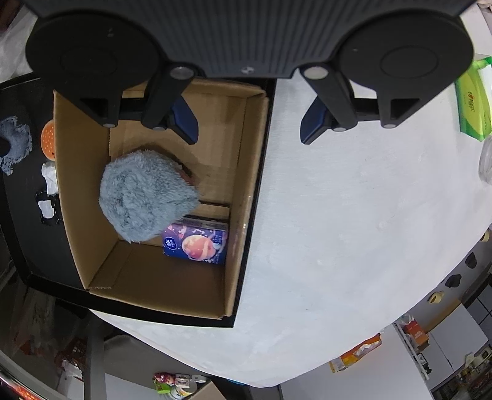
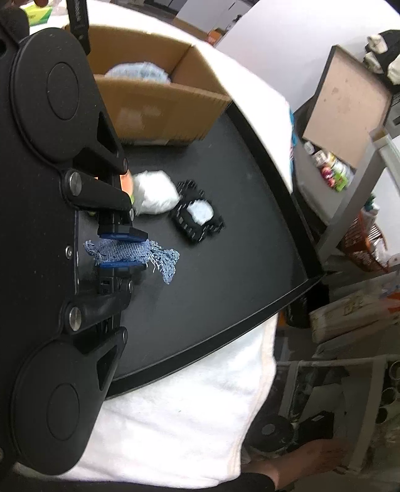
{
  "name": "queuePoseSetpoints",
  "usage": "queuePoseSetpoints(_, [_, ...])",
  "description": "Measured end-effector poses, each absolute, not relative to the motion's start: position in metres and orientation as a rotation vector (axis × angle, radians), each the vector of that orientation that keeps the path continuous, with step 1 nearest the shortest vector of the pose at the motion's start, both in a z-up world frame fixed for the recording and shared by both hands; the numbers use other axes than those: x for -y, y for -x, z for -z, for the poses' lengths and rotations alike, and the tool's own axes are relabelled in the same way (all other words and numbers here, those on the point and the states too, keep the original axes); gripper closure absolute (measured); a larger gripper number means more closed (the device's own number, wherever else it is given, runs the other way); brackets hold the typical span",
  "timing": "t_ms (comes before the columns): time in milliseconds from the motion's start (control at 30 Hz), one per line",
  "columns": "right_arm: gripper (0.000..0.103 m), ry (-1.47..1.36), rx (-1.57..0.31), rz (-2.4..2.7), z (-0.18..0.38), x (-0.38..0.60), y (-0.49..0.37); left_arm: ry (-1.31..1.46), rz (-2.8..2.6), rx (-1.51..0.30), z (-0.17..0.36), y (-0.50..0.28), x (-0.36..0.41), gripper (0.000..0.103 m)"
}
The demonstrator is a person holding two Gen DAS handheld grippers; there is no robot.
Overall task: Organize soft objects
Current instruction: 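Lift the denim plush with the right tool and carry it over the box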
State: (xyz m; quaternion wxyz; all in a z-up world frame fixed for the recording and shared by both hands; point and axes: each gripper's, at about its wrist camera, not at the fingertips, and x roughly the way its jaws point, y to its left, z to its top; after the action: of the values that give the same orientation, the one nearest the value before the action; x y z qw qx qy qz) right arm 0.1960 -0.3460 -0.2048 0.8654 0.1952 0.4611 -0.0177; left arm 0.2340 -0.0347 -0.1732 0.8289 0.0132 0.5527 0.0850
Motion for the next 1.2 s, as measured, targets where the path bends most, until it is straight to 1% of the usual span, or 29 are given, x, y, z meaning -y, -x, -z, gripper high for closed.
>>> queuePoseSetpoints(300, [0.090, -0.379, -0.919, -0.013, 0.174, 0.330, -0.201, 0.002, -0.179, -1.156, 0.165, -0.232, 0.026, 0.031])
queuePoseSetpoints(967, [0.090, -0.301, -0.892, -0.133, 0.132, 0.267, -0.232, 0.101, -0.146, -1.129, 0.165, -0.228, 0.002, 0.032])
queuePoseSetpoints(1133, [0.090, -0.285, -0.896, -0.156, 0.126, 0.251, -0.241, 0.124, -0.136, -1.138, 0.170, -0.228, -0.003, 0.035])
queuePoseSetpoints(1200, [0.090, -0.274, -0.897, -0.162, 0.126, 0.245, -0.243, 0.134, -0.130, -1.139, 0.172, -0.228, -0.005, 0.039])
